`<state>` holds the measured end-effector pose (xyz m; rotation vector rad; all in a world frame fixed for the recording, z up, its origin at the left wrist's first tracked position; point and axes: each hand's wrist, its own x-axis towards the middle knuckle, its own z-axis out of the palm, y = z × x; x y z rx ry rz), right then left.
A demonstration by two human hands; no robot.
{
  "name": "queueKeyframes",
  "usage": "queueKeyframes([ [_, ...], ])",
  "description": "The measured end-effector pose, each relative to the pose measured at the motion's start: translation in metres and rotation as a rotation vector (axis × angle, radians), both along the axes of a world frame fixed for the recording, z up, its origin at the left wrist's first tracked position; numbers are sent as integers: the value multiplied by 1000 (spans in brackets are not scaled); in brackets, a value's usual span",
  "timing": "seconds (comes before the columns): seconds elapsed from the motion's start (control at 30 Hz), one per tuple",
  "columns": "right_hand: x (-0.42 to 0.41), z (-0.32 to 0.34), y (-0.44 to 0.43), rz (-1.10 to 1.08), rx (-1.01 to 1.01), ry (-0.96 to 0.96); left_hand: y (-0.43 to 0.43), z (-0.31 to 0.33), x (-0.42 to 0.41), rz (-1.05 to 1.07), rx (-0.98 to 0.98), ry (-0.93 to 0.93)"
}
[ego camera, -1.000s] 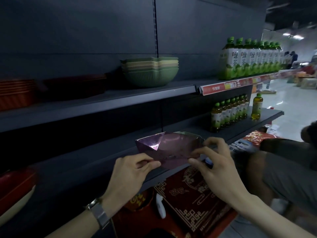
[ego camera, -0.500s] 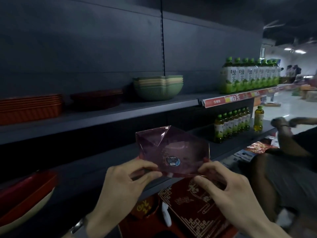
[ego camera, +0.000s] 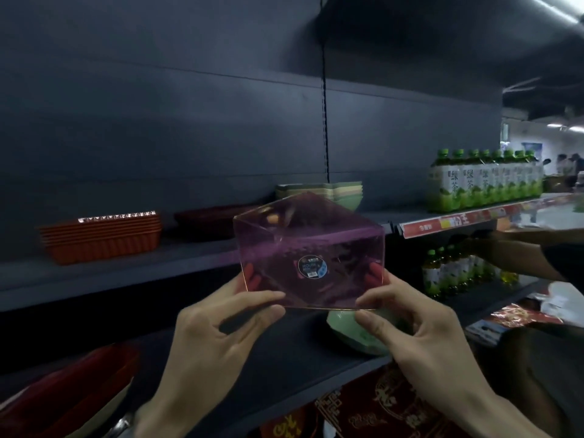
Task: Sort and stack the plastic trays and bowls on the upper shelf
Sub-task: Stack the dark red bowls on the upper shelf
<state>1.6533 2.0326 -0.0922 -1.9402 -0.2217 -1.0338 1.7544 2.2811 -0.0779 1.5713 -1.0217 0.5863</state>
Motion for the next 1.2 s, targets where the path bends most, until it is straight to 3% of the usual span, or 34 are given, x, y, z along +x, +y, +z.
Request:
queueKeyframes([
  [0.23, 57, 53, 21, 144, 0, -37, 21, 47, 26, 152, -86, -132],
  [0.43, 121, 98, 30, 172, -83, -139, 39, 88, 71, 327, -36, -229],
  [0.83, 261, 137, 43, 200, 108, -200, 37, 120, 170, 485, -84, -188],
  [1.2, 331, 126, 50, 137, 177, -224, 23, 105, 236, 554, 135, -109],
])
